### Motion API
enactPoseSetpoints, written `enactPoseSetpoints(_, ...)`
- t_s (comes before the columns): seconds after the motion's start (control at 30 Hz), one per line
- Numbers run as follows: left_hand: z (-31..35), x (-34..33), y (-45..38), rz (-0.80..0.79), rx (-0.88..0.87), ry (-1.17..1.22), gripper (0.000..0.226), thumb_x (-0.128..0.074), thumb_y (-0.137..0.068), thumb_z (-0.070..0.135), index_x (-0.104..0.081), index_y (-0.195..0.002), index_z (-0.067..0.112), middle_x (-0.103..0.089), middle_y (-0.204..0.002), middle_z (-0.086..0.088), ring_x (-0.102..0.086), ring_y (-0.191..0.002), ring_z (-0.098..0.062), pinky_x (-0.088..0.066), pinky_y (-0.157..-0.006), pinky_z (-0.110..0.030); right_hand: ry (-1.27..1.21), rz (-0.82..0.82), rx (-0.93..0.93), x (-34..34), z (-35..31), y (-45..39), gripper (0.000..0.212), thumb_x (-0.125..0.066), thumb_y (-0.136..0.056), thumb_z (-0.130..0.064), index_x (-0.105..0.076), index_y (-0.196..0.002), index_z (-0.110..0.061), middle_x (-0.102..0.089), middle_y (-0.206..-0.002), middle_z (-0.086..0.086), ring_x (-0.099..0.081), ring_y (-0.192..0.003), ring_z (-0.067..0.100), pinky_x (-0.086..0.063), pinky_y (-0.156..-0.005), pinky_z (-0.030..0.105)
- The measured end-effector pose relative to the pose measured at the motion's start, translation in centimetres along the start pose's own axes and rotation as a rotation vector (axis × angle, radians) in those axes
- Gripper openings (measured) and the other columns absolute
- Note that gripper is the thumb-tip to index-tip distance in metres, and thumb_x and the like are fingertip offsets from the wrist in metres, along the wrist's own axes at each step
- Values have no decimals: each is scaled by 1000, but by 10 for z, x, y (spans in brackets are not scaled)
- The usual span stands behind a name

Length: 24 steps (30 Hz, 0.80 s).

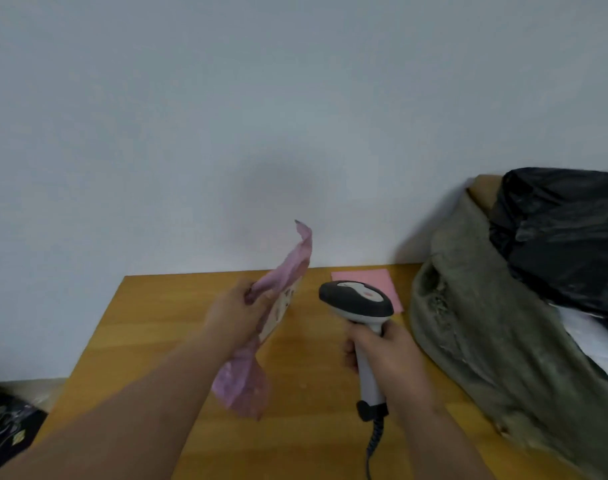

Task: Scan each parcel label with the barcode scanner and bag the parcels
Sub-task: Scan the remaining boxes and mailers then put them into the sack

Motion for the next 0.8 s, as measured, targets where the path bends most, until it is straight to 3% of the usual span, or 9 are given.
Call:
enactPoseSetpoints(0.1, 3, 18, 21, -14, 97, 311, 23, -49, -101, 21, -60, -81, 17, -54, -61, -5, -49, -55, -22, -39, -50, -27, -14, 17, 19, 0, 4, 28, 13, -66, -92, -16, -64, -87, -4, -67, -65, 5, -64, -60, 19, -53, -65, 38)
enactPoseSetpoints(0.2, -2, 31, 43, -110, 187, 588, 19, -46, -102, 11, -64, -97, 9, -61, -83, -17, -55, -75, -25, -48, -59, -31, -44, 9, 40, -1, 7, 57, 14, -67, -91, -15, -65, -88, -2, -67, -68, 8, -63, -58, 18, -51, -64, 36)
enactPoseSetpoints(0.3, -4, 40, 62, -166, 182, 635, 16, -45, -102, 5, -60, -106, 2, -59, -94, -18, -51, -88, -29, -45, -66, -33, -88, -7, 42, -1, 13, 79, 16, -68, -90, -16, -66, -93, -1, -67, -69, 10, -64, -59, 20, -51, -64, 36)
enactPoseSetpoints(0.53, 16, 55, 97, -226, 90, 670, 19, -40, -99, -7, -55, -104, 4, -66, -97, -16, -63, -88, -25, -51, -78, -33, -285, -49, 56, 5, 15, 118, 12, -64, -93, -12, -65, -92, 0, -65, -71, 16, -65, -62, 27, -52, -63, 40)
enactPoseSetpoints(0.63, 25, 57, 106, -245, 58, 668, 22, -38, -99, -8, -56, -99, 4, -67, -95, -17, -65, -87, -26, -54, -72, -31, -356, -95, 52, 9, 12, 125, 14, -63, -94, -13, -65, -91, 1, -64, -73, 18, -64, -62, 28, -50, -60, 38)
enactPoseSetpoints(0.8, 46, 55, 114, -233, 44, 652, 25, -36, -98, -9, -57, -98, 3, -67, -102, -21, -66, -92, -29, -56, -75, -35, -450, -147, 50, 22, 0, 129, 13, -62, -93, -13, -64, -92, 0, -63, -75, 19, -62, -61, 27, -50, -60, 37)
Point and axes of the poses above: each hand's wrist, its own y-axis away from the middle knuckle, its own x-axis out of the back of the hand, z = x × y, the point moved 4 cm from there along -y, towards the middle knuckle
